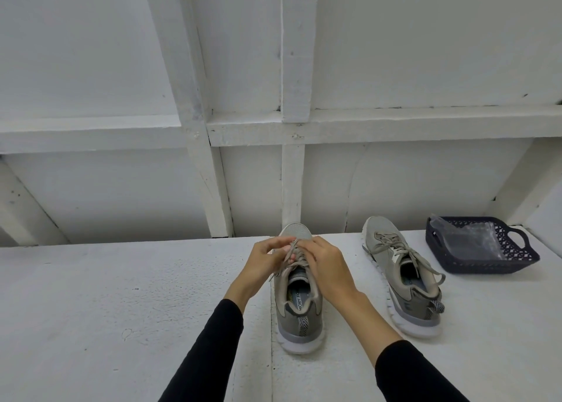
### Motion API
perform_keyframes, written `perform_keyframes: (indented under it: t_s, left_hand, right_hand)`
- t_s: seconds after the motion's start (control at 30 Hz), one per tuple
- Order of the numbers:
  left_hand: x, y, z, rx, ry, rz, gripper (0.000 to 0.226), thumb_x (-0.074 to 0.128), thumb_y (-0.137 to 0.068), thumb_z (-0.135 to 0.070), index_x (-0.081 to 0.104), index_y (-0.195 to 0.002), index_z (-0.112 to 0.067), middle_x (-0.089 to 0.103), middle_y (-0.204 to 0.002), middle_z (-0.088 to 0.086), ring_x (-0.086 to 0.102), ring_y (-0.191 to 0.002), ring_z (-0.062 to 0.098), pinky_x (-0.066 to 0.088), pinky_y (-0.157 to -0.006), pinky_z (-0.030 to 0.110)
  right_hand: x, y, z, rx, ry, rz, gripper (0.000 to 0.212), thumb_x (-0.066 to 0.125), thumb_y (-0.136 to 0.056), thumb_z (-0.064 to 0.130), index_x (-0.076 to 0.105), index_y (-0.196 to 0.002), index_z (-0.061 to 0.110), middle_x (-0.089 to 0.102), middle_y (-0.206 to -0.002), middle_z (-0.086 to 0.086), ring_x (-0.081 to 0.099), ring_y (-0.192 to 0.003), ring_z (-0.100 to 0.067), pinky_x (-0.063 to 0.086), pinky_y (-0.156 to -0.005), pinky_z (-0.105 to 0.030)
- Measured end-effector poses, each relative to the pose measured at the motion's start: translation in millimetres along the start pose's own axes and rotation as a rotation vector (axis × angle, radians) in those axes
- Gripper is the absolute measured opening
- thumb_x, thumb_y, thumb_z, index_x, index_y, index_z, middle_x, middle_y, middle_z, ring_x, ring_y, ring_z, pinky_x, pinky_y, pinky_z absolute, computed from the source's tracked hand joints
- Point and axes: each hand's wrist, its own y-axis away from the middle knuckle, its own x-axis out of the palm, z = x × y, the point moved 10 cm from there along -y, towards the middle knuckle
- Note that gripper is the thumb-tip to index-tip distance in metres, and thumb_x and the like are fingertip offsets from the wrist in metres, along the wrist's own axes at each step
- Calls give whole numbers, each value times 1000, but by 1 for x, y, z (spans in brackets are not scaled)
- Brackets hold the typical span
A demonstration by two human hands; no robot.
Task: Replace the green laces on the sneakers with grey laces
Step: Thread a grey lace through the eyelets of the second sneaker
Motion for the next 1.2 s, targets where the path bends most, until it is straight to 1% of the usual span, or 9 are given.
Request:
perform_keyframes:
  t_s: [0.13,0.3,0.47,0.53,0.63,0.83,1.03,1.13,1.2]
  left_hand:
    - [-3,0,-1,52,-81,-89,14,61,-95,-16,73,-100,-10,72,-93,3,70,-85,16,55,-75,25]
    - [-3,1,8,16,-46,-98,17,57,-97,-17,64,-91,-3,66,-89,8,65,-80,16,55,-74,29]
    - [-17,16,31,-141,341,-273,25,43,-99,1,46,-76,-7,65,-99,19,64,-90,27,59,-75,27]
    - [-16,23,39,-185,560,-317,28,37,-99,6,44,-76,-8,64,-96,21,64,-89,28,61,-70,27]
    - [-13,31,46,-229,756,-360,29,33,-99,7,47,-77,-7,61,-95,21,61,-85,24,61,-68,28]
    - [-14,34,55,-263,868,-448,31,27,-96,10,45,-78,-7,49,-81,10,41,-65,13,52,-89,39]
    - [-19,32,54,-278,823,-517,33,24,-91,13,46,-75,-6,44,-73,8,35,-59,12,52,-77,33]
    - [-24,30,52,-276,641,-537,30,26,-90,13,44,-75,-7,47,-76,10,39,-59,14,56,-69,31]
    - [-29,33,44,-248,437,-514,19,35,-96,7,44,-87,-7,55,-89,10,51,-68,16,55,-66,29]
  right_hand:
    - [-3,1,-10,79,-161,-60,19,61,-93,7,74,-106,11,69,-97,2,58,-84,-2,38,-78,-1]
    - [3,12,-43,438,-589,-196,11,65,-89,8,74,-87,13,69,-89,5,62,-83,-1,49,-74,-14]
    - [35,50,-77,951,-1187,-302,14,52,-97,4,64,-90,1,60,-74,-3,51,-52,-4,39,-46,-14]
    - [45,57,-80,1013,-1310,-293,17,49,-98,2,61,-87,2,52,-70,-4,38,-52,-7,32,-45,-17]
    - [51,61,-83,1052,-1434,-309,20,43,-99,0,59,-87,0,59,-78,-7,40,-59,-9,33,-49,-19]
    - [50,66,-87,1129,-1587,-335,19,41,-100,0,54,-86,1,55,-77,-7,43,-63,-11,42,-65,-26]
    - [51,66,-93,1157,-1613,-364,18,41,-100,-1,52,-86,1,55,-80,-8,39,-61,-11,49,-73,-35]
    - [41,66,-95,1083,-1424,-271,13,45,-99,0,54,-90,1,61,-82,-10,47,-65,-13,54,-74,-33]
    - [24,63,-101,977,-1061,-153,11,51,-98,4,58,-90,4,67,-87,-12,56,-69,-16,54,-67,-27]
